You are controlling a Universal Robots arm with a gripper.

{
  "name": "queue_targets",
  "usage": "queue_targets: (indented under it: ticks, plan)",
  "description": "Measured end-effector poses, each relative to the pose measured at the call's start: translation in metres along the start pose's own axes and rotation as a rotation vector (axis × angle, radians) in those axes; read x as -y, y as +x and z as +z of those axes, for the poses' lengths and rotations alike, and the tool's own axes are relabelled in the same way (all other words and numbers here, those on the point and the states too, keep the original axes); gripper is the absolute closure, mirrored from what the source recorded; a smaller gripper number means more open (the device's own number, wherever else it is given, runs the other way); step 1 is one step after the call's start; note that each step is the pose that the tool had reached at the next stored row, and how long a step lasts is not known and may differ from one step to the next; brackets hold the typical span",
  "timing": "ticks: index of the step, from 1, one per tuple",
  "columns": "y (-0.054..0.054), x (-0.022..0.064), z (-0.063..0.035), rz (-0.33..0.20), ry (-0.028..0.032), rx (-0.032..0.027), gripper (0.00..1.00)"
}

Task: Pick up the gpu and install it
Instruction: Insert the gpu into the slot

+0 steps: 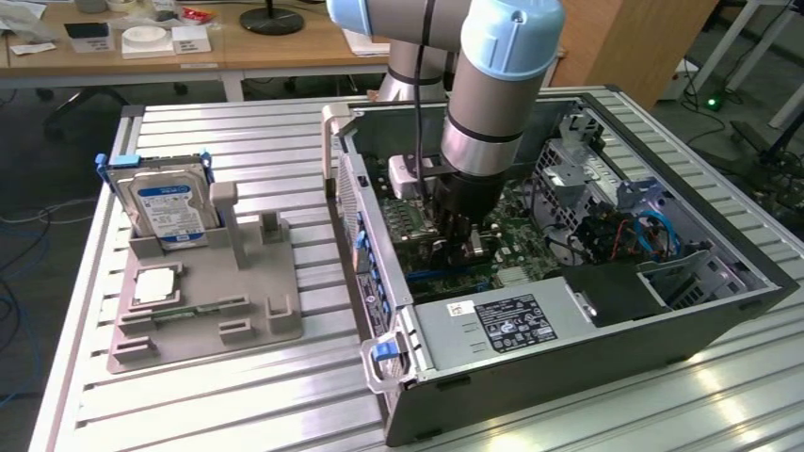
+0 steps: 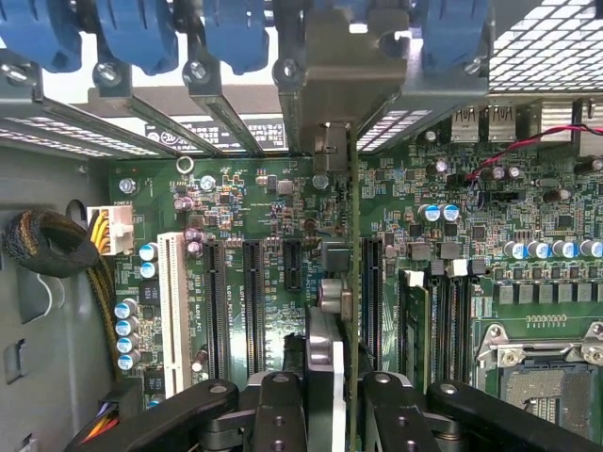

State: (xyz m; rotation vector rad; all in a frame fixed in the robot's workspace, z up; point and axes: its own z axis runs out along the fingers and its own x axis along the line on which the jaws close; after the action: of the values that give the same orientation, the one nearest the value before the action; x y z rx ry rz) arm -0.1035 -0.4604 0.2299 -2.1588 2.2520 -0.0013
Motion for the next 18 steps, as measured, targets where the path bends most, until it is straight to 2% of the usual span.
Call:
queue_targets:
  ticks: [8, 18]
  plan:
    - [-0.0001, 0.0, 0.0, -0.026, -0.0003, 0.0004, 0.72]
    - [-0.0001, 0.0, 0.0, -0.028, -0.0005, 0.0004, 0.72]
